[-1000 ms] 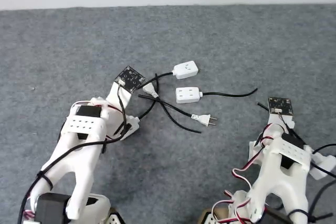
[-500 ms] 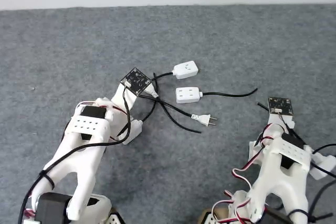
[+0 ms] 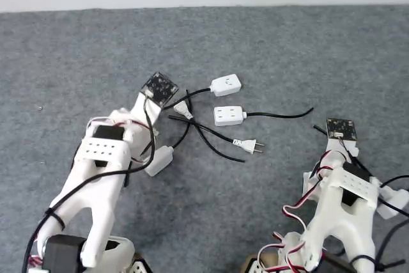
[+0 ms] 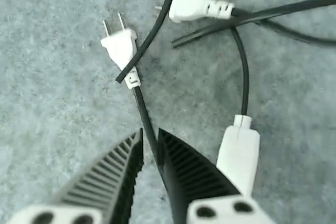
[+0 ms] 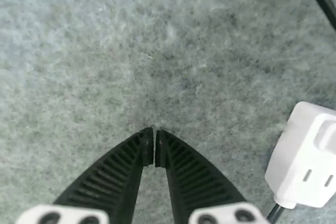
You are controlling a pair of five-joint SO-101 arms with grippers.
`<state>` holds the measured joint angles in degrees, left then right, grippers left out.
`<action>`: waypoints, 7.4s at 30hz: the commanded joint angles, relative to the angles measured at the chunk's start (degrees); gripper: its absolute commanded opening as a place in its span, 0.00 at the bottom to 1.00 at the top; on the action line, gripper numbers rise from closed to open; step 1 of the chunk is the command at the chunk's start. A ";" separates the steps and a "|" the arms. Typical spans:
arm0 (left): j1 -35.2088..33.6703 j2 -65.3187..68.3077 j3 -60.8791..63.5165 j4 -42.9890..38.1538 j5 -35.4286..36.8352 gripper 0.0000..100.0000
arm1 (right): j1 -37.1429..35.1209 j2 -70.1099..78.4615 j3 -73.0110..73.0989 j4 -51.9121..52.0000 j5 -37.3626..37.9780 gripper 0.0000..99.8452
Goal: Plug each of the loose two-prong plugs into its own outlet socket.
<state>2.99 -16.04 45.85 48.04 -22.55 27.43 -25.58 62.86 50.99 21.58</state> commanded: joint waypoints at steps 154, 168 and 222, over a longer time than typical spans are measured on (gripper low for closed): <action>25.41 -80.18 39.60 5.54 37.98 0.01 | -1.54 -1.27 -0.35 -0.92 1.93 0.01; 24.79 -74.99 44.79 5.19 41.14 0.02 | -1.63 -1.27 -0.35 -0.92 1.85 0.01; 26.20 -19.52 3.82 15.65 35.78 0.02 | -1.54 -1.27 -0.35 -0.92 2.02 0.01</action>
<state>27.87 -41.71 55.16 65.89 13.67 26.55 -25.58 62.86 50.99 22.90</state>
